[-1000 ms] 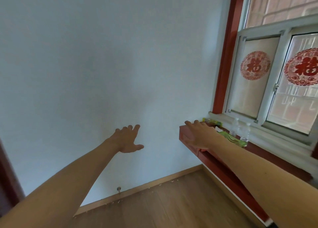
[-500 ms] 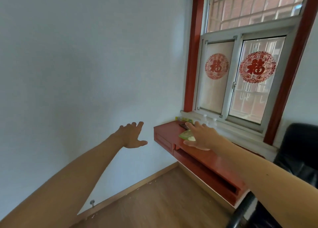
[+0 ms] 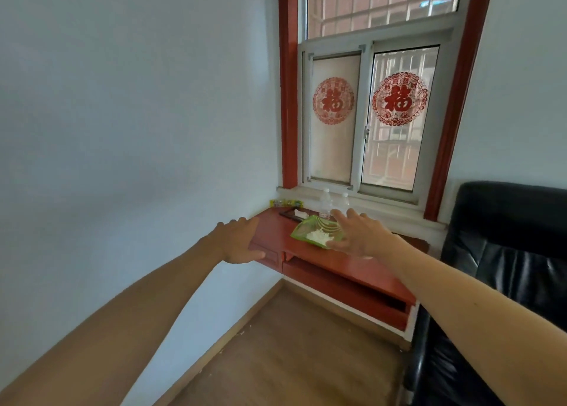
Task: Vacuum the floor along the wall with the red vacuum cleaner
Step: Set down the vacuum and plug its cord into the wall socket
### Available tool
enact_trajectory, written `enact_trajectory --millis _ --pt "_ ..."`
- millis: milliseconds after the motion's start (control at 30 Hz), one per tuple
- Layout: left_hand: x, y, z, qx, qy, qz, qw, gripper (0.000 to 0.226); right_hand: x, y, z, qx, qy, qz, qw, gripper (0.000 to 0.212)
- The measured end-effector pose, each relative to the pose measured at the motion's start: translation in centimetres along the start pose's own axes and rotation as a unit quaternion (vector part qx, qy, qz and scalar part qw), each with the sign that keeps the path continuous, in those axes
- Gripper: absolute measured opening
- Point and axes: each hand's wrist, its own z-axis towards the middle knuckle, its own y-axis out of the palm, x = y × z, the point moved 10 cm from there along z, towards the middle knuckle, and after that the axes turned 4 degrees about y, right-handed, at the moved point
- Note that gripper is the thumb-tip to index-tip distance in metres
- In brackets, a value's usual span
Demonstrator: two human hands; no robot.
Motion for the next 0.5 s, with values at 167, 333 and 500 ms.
enact_trajectory --millis 167,333,500 --pt "-0.2 1.6 2.0 -0.002 0.058 -0.027 0.998 0.085 -0.5 1.2 -0.3 -0.020 0.039 -0.014 0.999 0.085" --pt "1.7 2.9 4.0 -0.015 0.090 -0.035 0.995 0.087 2.2 2.5 -1.6 -0.050 0.089 -0.020 0.995 0.087" --pt "4.6 3.1 6.2 -0.020 0.103 -0.025 0.994 0.086 6.2 3.9 -3.1 -0.054 0.115 -0.017 0.992 0.085"
